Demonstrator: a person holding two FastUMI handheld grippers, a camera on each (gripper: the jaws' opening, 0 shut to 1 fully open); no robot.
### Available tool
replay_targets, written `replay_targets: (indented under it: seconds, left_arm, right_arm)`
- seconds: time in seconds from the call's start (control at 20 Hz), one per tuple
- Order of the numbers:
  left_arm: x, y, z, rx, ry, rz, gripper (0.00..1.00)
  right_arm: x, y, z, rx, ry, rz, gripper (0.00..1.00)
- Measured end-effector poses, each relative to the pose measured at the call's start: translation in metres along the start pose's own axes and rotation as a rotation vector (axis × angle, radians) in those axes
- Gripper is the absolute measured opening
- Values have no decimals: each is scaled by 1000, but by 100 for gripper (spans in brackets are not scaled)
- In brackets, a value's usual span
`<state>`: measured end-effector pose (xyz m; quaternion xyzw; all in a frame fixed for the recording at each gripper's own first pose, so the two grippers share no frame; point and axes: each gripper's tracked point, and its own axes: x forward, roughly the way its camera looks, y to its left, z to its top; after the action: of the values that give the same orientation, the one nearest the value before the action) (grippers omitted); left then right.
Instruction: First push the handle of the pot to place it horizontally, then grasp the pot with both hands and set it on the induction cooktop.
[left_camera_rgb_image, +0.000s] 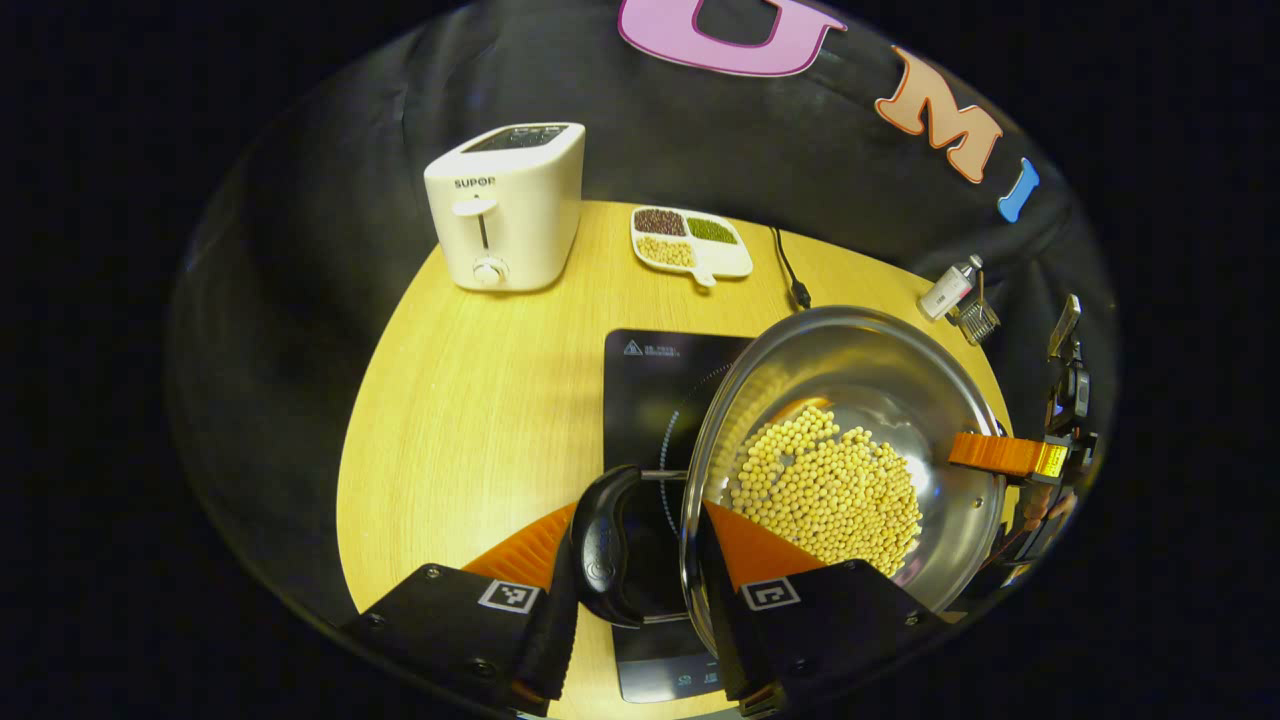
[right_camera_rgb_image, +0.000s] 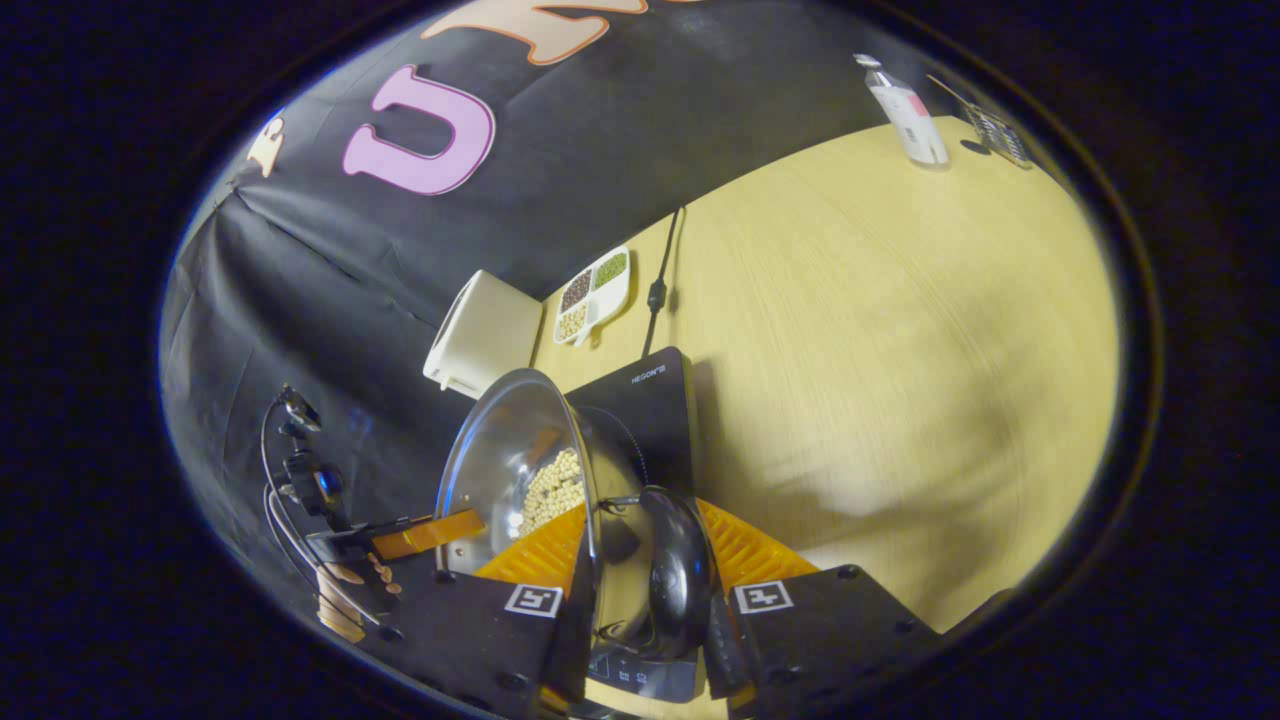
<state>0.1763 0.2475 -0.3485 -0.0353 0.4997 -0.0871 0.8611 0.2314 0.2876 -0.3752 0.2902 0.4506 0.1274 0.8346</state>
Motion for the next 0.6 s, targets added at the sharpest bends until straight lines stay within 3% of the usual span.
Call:
replay_targets:
  seconds: [0.25, 0.35, 0.4, 0.5, 0.6]
  left_arm:
    - [-3, 10, 10, 71, -15, 39, 61]
    - [-2, 9, 10, 65, -21, 38, 62]
    - [-1, 9, 11, 62, -25, 37, 62]
    - [-1, 10, 10, 58, -28, 37, 63]
    - [0, 10, 9, 52, -28, 47, 64]
  right_arm:
    - [15, -2, -6, 35, 26, 5, 48]
    - [16, 0, -4, 34, 22, 11, 42]
    - [16, -1, -4, 33, 23, 14, 48]
    - [17, 0, -4, 29, 23, 17, 44]
    - [19, -1, -7, 25, 34, 11, 52]
